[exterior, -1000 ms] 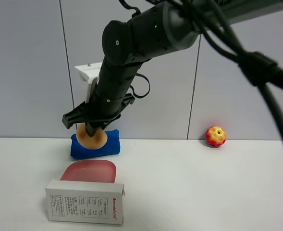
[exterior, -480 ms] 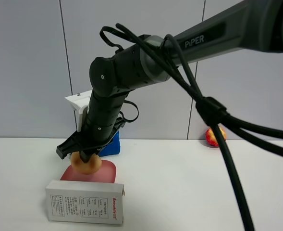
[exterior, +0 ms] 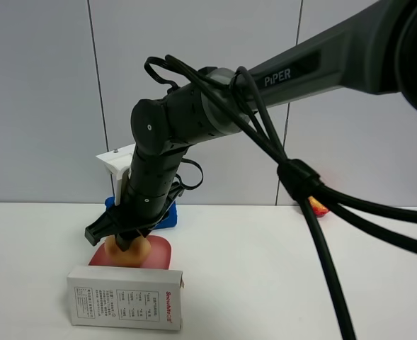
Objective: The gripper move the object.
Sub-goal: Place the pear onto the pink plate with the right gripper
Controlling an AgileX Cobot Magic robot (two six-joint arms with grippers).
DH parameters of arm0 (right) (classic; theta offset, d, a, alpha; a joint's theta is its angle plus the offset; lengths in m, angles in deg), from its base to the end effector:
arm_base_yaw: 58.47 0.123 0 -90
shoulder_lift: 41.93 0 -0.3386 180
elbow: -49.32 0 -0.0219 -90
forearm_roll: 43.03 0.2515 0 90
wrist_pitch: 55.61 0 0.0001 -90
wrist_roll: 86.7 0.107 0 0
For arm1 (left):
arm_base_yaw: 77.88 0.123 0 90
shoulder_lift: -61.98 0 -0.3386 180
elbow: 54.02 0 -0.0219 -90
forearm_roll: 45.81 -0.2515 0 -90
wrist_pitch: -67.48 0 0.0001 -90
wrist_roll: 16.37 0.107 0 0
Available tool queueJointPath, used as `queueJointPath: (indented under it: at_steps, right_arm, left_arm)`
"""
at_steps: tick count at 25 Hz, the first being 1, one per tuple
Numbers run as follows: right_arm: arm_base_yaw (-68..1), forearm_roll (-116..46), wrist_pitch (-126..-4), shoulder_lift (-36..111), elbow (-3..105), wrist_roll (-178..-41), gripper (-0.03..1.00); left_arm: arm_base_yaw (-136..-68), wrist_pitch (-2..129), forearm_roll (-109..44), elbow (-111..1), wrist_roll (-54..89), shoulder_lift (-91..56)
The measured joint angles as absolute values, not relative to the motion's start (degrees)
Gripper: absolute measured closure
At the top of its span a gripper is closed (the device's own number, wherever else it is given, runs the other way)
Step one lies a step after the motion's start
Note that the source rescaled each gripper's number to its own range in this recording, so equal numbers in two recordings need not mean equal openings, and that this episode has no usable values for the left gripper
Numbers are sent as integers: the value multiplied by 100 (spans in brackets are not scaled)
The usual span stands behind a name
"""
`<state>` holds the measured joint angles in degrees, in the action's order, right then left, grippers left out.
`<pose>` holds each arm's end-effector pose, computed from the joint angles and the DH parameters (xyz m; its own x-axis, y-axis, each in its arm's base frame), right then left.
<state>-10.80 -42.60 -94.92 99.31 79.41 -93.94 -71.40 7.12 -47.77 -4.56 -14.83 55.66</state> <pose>0.3762 0.4137 0.1715 -0.4925 -0.7193 -0.4900 -0.8059 0.5894 -0.0552 -0.0450 -0.0019 0.2726 -0.4432 -0.0063 -0.8964 -0.1200 0.9914 0.0524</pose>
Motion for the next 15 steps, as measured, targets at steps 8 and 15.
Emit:
queueJointPath:
  at_steps: [8, 15]
  right_arm:
    - [-1080, -4260, -9547, 9853, 7941, -9390, 32]
    - [-1080, -4258, -9919, 8883, 7941, -9390, 27]
  left_arm:
    - [-7140, 712, -4779, -456, -1483, 5566]
    - [-7140, 712, -4779, -456, -1483, 5566]
